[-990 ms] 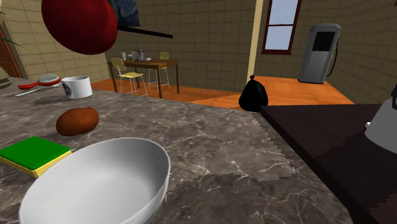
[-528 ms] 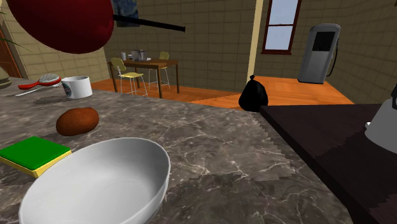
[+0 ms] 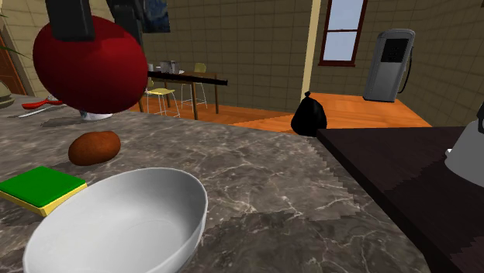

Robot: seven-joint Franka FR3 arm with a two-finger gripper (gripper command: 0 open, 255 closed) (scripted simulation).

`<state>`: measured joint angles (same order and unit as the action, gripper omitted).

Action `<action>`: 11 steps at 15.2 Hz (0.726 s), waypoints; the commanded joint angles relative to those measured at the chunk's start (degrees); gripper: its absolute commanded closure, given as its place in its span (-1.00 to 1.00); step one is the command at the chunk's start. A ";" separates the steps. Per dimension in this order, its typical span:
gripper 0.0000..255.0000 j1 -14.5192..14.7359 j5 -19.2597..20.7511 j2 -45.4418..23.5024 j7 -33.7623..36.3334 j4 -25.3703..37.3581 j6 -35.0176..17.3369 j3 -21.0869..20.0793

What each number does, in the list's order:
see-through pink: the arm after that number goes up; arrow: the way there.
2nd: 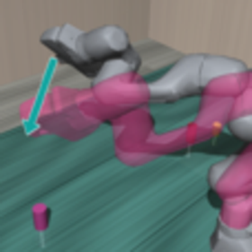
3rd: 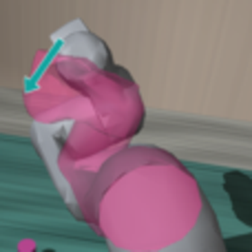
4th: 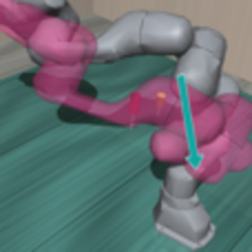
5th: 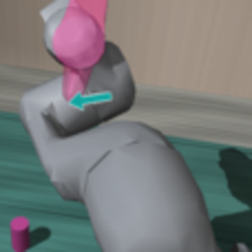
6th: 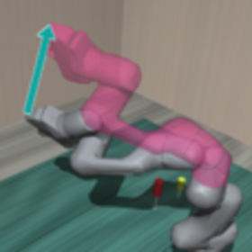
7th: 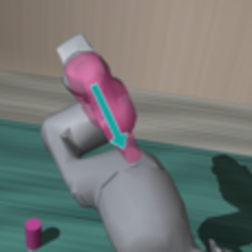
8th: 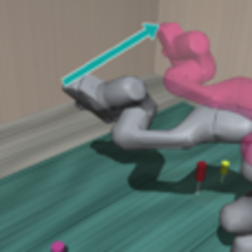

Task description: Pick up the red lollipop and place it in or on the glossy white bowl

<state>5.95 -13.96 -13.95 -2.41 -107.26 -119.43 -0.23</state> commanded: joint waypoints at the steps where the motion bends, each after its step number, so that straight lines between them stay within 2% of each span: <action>1: 1.00 0.05 -0.19 -0.64 -0.29 -0.79 -1.46 -0.07; 11: 1.00 0.07 -1.13 -4.20 -1.85 -3.45 -7.55 -0.33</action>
<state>6.04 -15.01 -17.77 -4.10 -110.60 -126.46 -0.55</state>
